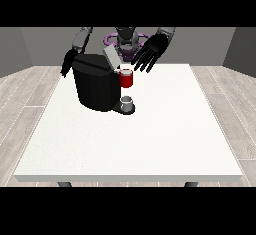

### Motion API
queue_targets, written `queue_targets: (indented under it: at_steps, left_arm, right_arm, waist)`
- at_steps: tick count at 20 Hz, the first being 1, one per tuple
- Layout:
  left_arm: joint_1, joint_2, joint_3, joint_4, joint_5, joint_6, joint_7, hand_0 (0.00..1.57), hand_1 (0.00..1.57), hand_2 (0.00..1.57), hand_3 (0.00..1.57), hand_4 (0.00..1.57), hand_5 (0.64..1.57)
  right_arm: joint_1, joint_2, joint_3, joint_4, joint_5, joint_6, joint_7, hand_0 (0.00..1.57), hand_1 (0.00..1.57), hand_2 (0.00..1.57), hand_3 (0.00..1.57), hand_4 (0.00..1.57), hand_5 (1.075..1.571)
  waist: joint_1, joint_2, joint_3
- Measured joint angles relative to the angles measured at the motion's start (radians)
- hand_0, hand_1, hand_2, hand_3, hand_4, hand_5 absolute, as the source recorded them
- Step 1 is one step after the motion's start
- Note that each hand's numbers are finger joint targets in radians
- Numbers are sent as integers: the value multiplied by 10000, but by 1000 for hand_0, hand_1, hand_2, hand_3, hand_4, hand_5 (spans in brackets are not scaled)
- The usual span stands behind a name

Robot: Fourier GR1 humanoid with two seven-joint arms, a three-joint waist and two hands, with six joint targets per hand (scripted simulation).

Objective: Insert the coffee pod into the coffee machine and close the lid

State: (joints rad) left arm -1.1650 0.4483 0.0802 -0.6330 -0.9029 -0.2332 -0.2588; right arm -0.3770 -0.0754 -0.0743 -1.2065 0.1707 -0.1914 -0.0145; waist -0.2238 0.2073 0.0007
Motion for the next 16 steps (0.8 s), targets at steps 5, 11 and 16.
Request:
queue_targets:
  at_steps: [5, 11, 16]
  left_arm:
    - [1039, -984, 473, -182, 848, 1, -154, 0, 0, 0, 0, 198, 1571]
    - [2617, -2544, 2342, -24, 3297, -111, -666, 0, 0, 0, 0, 69, 1571]
    - [4232, -3574, 3027, 223, 4362, -322, -869, 0, 0, 0, 0, 393, 1571]
  right_arm:
    - [769, -18, -155, 242, -141, 55, -244, 0, 0, 0, 0, 0, 1571]
    - [1728, 99, -284, 250, -325, 45, -478, 0, 0, 0, 0, 0, 1571]
    - [2036, 161, -168, -179, -719, 617, -451, 0, 0, 0, 0, 0, 1571]
  waist:
    - [689, -1101, -8]
    - [1639, -2535, -28]
    - [2373, -3999, -20]
